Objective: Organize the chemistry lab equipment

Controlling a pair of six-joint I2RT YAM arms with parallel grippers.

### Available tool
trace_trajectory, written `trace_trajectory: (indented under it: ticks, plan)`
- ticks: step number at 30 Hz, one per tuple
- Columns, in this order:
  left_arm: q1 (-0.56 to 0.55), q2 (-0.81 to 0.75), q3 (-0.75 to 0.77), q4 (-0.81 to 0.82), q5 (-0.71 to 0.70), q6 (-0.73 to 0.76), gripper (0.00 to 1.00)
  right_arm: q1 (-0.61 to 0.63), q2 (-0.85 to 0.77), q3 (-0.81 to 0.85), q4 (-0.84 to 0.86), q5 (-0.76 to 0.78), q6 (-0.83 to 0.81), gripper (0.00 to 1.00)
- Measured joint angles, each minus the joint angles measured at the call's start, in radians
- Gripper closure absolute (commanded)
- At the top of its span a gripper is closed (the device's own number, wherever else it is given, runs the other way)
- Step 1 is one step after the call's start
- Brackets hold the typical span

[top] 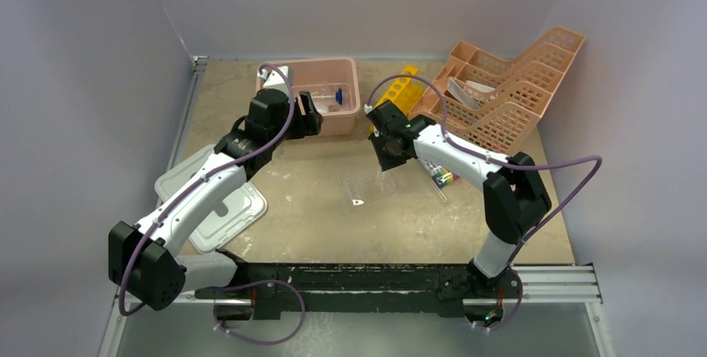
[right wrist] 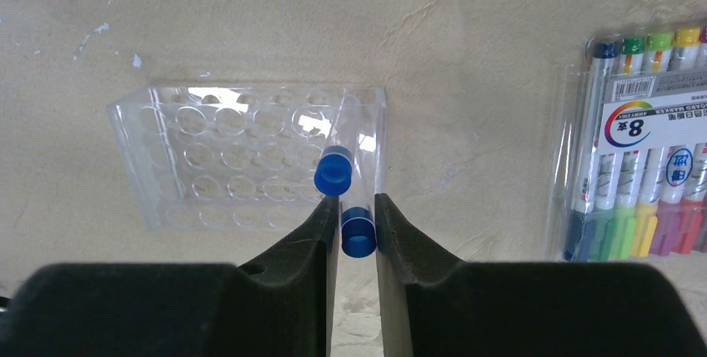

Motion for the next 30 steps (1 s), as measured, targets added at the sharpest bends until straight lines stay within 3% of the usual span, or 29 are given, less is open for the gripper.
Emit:
trace_trajectory:
  ticks: [11,22,30]
  plan:
    - [0.000,0.000,0.000,0.000,0.000,0.000,0.35,0.000,0.047,0.046,-0.024,0.017,0.001,0.76]
    - [0.000,-0.002,0.000,0.000,0.000,0.000,0.36,0.000,0.118,0.112,-0.098,0.028,0.020,0.63]
    - [0.000,-0.013,-0.002,0.000,0.000,0.000,0.36,0.000,0.117,0.122,-0.126,0.015,0.042,0.66]
